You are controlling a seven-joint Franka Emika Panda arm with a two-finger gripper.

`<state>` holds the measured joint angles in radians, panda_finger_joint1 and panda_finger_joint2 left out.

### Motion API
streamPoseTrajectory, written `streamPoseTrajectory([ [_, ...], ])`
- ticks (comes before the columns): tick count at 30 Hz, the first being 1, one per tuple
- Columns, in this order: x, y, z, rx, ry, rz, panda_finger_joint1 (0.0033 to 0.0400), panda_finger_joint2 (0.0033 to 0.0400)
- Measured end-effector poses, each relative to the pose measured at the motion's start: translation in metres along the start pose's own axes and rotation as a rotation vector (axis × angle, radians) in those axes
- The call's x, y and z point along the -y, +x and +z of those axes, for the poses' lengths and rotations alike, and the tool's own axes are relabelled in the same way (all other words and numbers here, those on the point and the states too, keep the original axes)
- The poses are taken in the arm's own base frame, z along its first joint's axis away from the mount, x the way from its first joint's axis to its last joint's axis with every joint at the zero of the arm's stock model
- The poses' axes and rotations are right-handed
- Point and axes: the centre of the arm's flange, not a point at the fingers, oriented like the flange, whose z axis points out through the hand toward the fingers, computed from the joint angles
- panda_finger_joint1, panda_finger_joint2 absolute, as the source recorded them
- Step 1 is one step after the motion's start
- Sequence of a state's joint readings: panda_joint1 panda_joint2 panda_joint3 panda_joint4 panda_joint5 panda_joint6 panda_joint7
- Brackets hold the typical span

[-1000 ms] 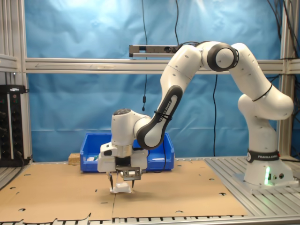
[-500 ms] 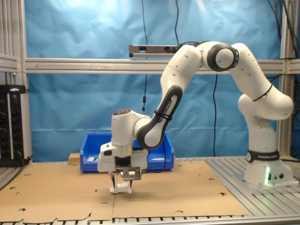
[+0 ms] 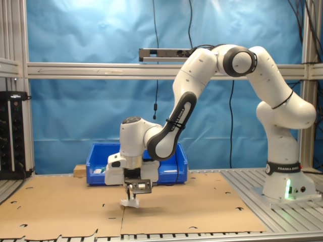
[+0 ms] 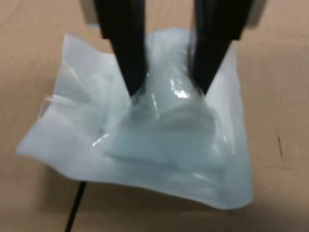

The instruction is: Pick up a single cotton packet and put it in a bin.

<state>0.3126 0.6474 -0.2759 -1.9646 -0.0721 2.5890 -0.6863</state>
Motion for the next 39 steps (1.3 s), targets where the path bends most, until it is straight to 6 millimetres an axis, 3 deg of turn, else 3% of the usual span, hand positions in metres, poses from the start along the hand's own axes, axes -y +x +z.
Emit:
streamPoseTrajectory([
  [4, -0.001, 0.001, -0.002, -0.003, -0.003, 0.0, 0.0112, 0.0112],
  [5, -0.001, 0.001, -0.002, -0.003, -0.003, 0.0, 0.0048, 0.0048],
  [29, -0.001, 0.001, -0.003, -0.002, -0.001, 0.001, 0.0048, 0.0048],
  [34, -0.003, 0.0, -0.013, 0.001, 0.006, 0.005, 0.0048, 0.0048],
  [39, -0.007, -0.001, -0.035, -0.001, 0.015, 0.013, 0.005, 0.005],
])
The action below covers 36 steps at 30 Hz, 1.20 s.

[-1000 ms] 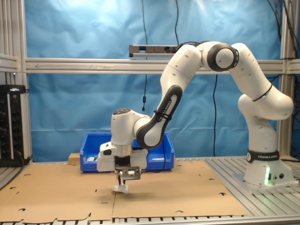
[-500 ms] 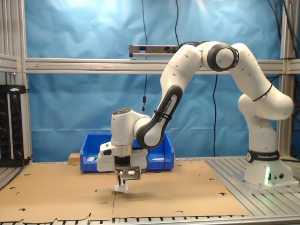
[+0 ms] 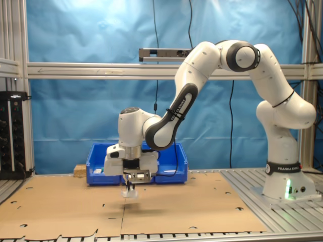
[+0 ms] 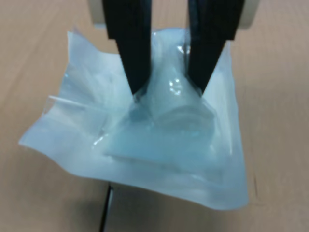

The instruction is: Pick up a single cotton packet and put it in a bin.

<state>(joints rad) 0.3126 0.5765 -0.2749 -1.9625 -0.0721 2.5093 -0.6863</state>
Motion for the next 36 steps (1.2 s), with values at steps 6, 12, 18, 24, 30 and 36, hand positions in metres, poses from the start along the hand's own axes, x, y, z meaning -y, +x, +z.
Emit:
streamPoseTrajectory([
  [6, -0.005, -0.004, -0.042, -0.023, 0.003, 0.014, 0.0051, 0.0051],
  [12, -0.006, -0.016, -0.088, -0.061, 0.001, 0.03, 0.0051, 0.0051],
  [18, -0.001, -0.038, -0.123, -0.092, 0.008, 0.048, 0.0051, 0.0051],
  [24, 0.002, -0.07, -0.138, -0.096, 0.031, 0.077, 0.0051, 0.0051],
  [30, -0.005, -0.11, -0.136, -0.077, 0.059, 0.109, 0.0051, 0.0051],
  [36, -0.018, -0.144, -0.129, -0.046, 0.066, 0.133, 0.0051, 0.0051],
])
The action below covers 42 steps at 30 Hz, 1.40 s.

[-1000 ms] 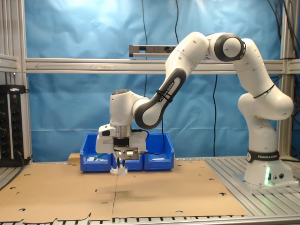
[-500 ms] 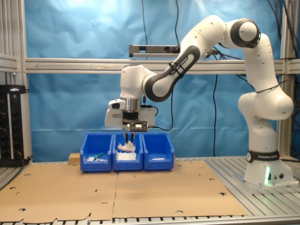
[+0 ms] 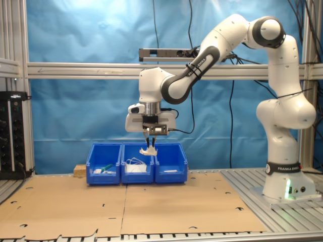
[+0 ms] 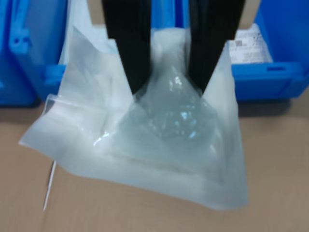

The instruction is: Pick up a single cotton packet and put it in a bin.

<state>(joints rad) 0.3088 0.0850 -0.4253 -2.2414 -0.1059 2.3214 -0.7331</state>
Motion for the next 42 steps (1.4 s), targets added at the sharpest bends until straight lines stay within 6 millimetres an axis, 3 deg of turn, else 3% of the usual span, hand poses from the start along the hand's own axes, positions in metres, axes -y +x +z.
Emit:
streamPoseTrajectory([
  [18, -0.069, -0.104, 0.003, 0.043, -0.004, 0.108, 0.0052, 0.0052],
  [27, -0.091, -0.147, 0.006, 0.052, 0.002, 0.149, 0.0052, 0.0052],
  [33, -0.102, -0.172, 0.007, 0.056, 0.007, 0.165, 0.0052, 0.0052],
  [42, -0.108, -0.189, 0.008, 0.06, 0.012, 0.164, 0.0052, 0.0052],
])
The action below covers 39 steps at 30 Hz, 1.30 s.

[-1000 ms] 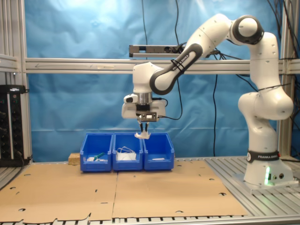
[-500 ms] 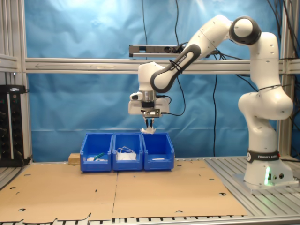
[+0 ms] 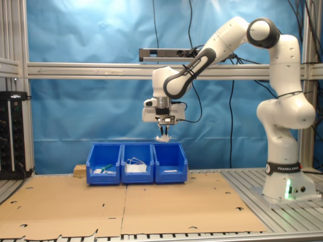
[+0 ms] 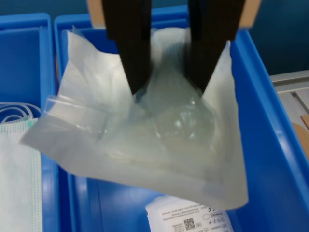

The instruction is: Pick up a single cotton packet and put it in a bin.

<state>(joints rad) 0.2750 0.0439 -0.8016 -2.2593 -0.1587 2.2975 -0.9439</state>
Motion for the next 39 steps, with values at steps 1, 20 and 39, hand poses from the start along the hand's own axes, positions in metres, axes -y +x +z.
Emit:
streamPoseTrajectory([
  [1, -0.0005, -0.0009, 0.0001, 0.0, 0.0, -0.002, 0.0052, 0.0052],
  [20, -0.0028, -0.0055, 0.0009, 0.002, 0.002, -0.034, 0.0052, 0.0052],
  [39, -0.0028, -0.0055, 0.0009, 0.002, 0.002, -0.049, 0.0052, 0.0052],
])
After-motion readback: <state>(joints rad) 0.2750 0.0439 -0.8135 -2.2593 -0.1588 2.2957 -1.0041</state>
